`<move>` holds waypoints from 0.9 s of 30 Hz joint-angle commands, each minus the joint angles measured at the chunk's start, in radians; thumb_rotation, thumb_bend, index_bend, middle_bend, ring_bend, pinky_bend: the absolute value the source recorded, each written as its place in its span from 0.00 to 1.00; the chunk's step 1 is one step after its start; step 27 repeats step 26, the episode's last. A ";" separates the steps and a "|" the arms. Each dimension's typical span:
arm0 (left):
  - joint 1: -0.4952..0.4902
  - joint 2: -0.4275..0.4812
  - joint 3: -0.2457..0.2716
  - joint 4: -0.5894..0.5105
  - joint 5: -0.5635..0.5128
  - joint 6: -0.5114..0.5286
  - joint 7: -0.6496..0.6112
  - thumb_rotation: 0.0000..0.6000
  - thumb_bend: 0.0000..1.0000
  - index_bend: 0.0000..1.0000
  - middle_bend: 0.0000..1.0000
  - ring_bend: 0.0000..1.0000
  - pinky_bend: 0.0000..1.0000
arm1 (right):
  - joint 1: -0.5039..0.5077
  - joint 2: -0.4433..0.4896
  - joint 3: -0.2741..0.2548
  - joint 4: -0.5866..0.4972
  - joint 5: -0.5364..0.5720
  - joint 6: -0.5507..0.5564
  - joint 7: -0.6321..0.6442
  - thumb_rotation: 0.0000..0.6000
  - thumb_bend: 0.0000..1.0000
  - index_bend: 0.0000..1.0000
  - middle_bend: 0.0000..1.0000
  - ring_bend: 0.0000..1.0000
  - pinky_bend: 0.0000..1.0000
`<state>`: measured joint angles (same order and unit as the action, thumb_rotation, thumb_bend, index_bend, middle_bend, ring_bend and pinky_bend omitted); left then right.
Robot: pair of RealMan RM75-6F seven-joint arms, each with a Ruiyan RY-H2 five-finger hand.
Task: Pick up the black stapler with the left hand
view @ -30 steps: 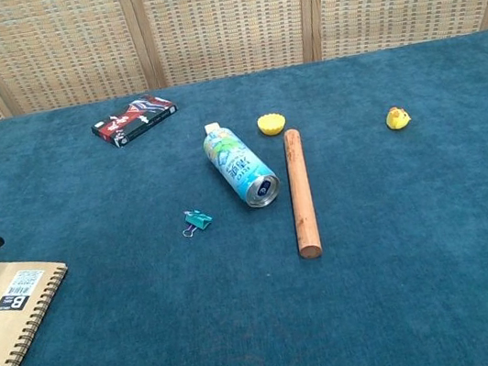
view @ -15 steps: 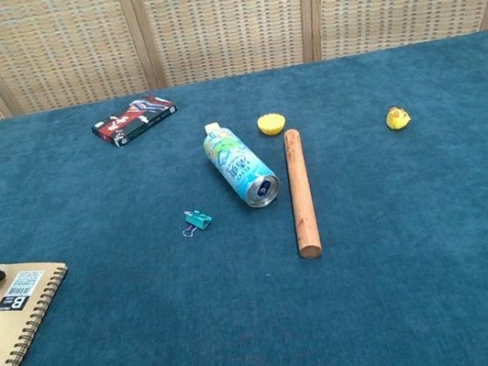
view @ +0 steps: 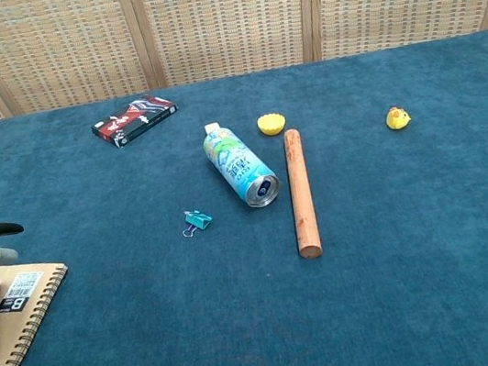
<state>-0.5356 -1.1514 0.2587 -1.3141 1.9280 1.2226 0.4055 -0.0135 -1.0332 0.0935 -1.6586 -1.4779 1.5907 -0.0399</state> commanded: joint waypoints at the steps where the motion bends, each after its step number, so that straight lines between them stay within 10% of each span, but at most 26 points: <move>1: 0.014 0.005 0.010 0.008 0.019 0.021 -0.016 1.00 0.05 0.04 0.00 0.11 0.17 | -0.002 0.002 -0.002 -0.001 -0.005 0.004 0.004 1.00 0.00 0.00 0.00 0.00 0.00; 10: 0.076 0.050 -0.027 -0.025 -0.048 0.169 -0.248 1.00 0.00 0.00 0.00 0.00 0.02 | -0.010 0.010 -0.005 -0.005 -0.018 0.017 0.019 1.00 0.00 0.00 0.00 0.00 0.00; 18: 0.238 0.083 -0.171 -0.199 -0.401 0.315 -0.539 1.00 0.00 0.00 0.00 0.00 0.00 | -0.011 0.010 -0.009 -0.003 -0.034 0.023 0.022 1.00 0.00 0.00 0.00 0.00 0.00; 27: 0.332 0.054 -0.232 -0.387 -0.627 0.335 -0.300 1.00 0.00 0.00 0.00 0.00 0.00 | -0.009 0.005 -0.014 0.002 -0.043 0.019 0.020 1.00 0.00 0.00 0.00 0.00 0.00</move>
